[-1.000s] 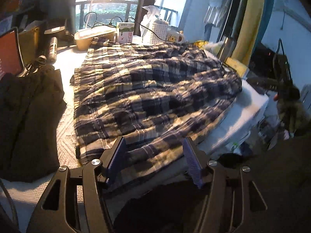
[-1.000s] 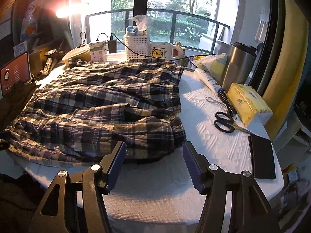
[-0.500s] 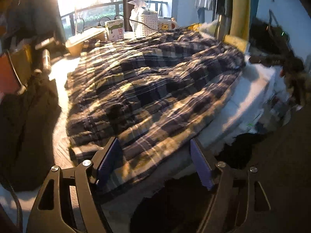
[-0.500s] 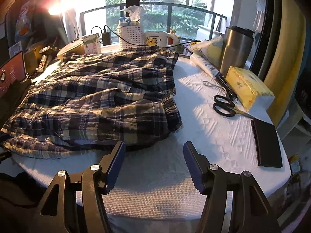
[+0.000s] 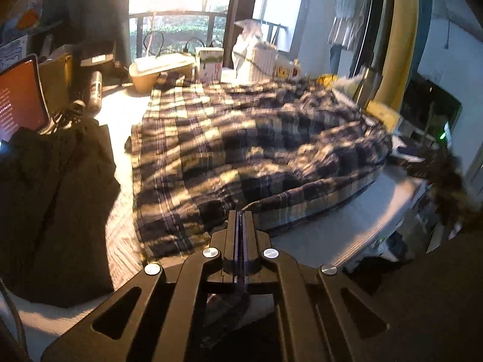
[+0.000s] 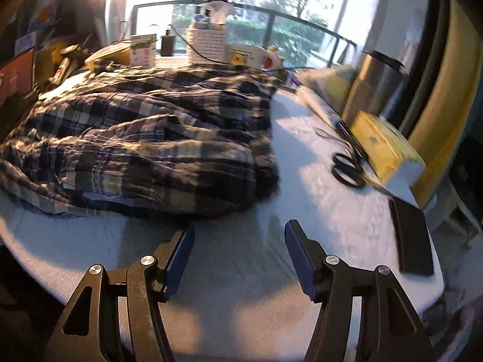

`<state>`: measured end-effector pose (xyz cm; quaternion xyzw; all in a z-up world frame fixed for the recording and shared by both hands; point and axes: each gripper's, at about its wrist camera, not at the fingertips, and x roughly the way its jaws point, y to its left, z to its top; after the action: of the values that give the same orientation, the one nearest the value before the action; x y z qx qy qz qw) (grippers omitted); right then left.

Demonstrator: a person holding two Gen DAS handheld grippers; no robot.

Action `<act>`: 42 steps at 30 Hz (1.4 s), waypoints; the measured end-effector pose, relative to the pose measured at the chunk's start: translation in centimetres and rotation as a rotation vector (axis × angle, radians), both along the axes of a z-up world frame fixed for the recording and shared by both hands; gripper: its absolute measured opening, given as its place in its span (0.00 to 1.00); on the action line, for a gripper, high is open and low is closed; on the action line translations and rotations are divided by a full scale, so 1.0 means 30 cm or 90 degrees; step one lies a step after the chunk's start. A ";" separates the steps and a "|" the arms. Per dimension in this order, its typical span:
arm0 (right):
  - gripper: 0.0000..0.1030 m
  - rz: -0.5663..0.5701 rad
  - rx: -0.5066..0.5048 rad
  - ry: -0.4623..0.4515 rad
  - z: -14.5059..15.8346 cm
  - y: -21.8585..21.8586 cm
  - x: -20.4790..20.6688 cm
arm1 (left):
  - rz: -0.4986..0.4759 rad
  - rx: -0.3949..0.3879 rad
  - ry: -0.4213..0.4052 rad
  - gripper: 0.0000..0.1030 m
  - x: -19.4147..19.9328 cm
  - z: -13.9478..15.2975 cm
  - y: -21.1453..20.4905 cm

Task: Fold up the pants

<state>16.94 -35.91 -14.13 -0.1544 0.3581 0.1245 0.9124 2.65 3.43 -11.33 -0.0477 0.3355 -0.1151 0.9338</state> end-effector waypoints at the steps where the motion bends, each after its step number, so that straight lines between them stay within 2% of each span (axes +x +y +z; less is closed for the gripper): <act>1: 0.62 0.003 -0.009 -0.018 -0.010 0.013 0.009 | 0.000 -0.002 -0.003 0.01 -0.003 0.008 0.003; 5: 0.62 0.001 0.006 -0.055 -0.020 0.035 0.055 | 0.004 -0.018 -0.017 0.00 -0.006 0.022 0.013; 7: 0.62 -0.006 0.034 -0.051 -0.021 0.035 0.080 | 0.007 -0.028 -0.021 0.00 -0.006 0.029 0.016; 8: 0.56 -0.011 0.043 -0.044 -0.017 0.032 0.085 | 0.007 -0.030 -0.023 0.00 -0.006 0.033 0.016; 9: 0.28 -0.012 0.056 -0.041 -0.010 0.028 0.087 | 0.006 -0.028 -0.028 0.00 -0.007 0.042 0.013; 10: 0.23 -0.009 0.075 -0.033 -0.001 0.024 0.089 | 0.008 -0.026 -0.032 0.00 -0.008 0.048 0.012; 15: 0.19 0.002 0.114 -0.037 0.051 0.007 0.045 | 0.017 -0.025 -0.051 0.00 -0.013 0.088 0.015; 22: 0.19 0.001 0.127 -0.090 0.199 -0.009 -0.039 | 0.024 -0.019 -0.097 0.00 -0.007 0.193 0.024; 26: 0.19 -0.002 0.135 -0.123 0.282 -0.015 -0.043 | 0.023 -0.011 -0.132 0.00 0.023 0.266 0.038; 33: 0.19 0.003 0.148 -0.152 0.380 -0.006 0.032 | 0.032 0.003 -0.165 0.00 0.122 0.344 0.070; 40: 0.17 -0.002 0.161 -0.167 0.427 0.009 0.181 | 0.042 0.004 -0.160 0.00 0.302 0.364 0.113; 41: 0.16 -0.002 0.162 -0.167 0.429 0.013 0.204 | 0.043 0.001 -0.156 0.00 0.343 0.366 0.124; 42: 0.03 -0.004 0.163 -0.167 0.429 0.019 0.235 | 0.044 0.000 -0.155 0.00 0.373 0.372 0.130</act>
<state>23.99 -35.35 -1.27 -0.0508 0.2180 0.1447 0.9638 13.83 7.34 -0.18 -0.0447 0.2177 -0.0875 0.9710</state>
